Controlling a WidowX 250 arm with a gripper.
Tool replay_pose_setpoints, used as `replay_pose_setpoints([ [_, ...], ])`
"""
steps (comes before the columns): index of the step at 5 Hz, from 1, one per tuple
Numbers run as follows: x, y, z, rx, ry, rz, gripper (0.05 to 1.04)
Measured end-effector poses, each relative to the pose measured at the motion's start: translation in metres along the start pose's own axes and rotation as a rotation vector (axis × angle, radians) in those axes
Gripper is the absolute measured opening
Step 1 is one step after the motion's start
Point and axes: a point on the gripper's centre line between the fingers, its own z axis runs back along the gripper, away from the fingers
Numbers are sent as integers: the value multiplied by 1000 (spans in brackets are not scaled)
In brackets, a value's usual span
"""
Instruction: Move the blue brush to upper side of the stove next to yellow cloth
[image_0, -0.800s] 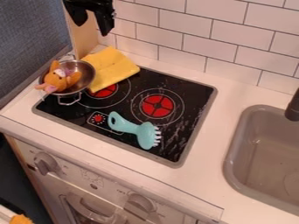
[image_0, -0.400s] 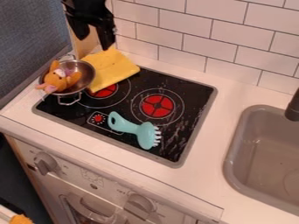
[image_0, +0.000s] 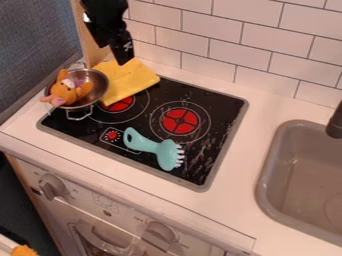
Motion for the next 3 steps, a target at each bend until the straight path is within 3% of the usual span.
replay_pose_setpoints([
  [3,-11,-53,19,-13,-106,-403,999],
])
